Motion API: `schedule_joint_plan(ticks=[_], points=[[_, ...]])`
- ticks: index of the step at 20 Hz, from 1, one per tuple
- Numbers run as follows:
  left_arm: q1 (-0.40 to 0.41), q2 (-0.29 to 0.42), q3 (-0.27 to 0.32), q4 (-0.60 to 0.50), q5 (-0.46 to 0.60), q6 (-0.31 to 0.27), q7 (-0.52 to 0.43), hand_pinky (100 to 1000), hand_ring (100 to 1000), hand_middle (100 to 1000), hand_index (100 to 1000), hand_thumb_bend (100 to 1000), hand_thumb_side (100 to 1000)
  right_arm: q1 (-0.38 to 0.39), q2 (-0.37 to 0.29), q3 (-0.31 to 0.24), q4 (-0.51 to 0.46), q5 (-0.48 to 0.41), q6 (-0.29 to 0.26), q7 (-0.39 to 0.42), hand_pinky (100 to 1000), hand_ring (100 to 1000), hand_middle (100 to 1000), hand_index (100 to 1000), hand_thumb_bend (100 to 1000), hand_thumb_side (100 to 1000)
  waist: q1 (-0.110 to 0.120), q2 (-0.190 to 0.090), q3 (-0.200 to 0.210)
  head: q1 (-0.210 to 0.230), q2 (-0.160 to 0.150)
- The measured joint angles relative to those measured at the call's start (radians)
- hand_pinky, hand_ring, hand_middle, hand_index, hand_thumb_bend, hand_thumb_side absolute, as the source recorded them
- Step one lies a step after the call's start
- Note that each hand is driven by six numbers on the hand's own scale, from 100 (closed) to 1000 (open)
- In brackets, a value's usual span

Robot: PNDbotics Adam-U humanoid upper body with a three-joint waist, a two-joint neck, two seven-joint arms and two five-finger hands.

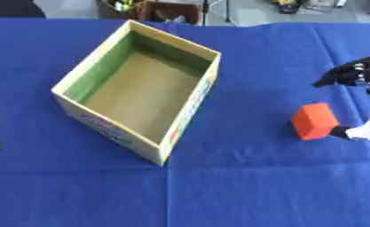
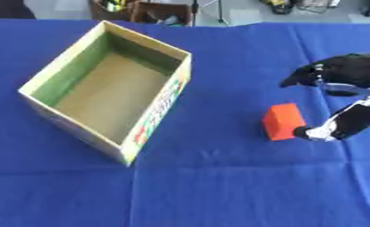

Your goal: Pick up objects on the table and place them in the box.

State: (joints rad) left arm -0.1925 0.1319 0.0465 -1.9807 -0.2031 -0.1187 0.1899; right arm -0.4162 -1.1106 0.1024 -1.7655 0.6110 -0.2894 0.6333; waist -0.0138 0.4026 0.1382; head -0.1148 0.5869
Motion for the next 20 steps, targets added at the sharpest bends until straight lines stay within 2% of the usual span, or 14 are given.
schedule_joint_plan(ticks=[11, 20], points=[[-0.001, 0.000, -0.006, 0.000, 0.000, 0.002, -0.007, 314, 567, 620, 759, 100, 850, -0.047, 0.035, 0.046, 0.070, 0.032, -0.014, 0.013, 862, 896, 850, 1000, 391, 744, 0.000, 0.006, 0.010, -0.008, -0.001], [-0.001, -0.001, -0.006, 0.000, 0.000, 0.003, -0.012, 314, 568, 621, 758, 100, 850, -0.060, 0.061, 0.077, 0.144, 0.064, -0.031, 0.016, 851, 879, 770, 980, 381, 720, -0.001, 0.013, 0.013, -0.012, -0.001]])
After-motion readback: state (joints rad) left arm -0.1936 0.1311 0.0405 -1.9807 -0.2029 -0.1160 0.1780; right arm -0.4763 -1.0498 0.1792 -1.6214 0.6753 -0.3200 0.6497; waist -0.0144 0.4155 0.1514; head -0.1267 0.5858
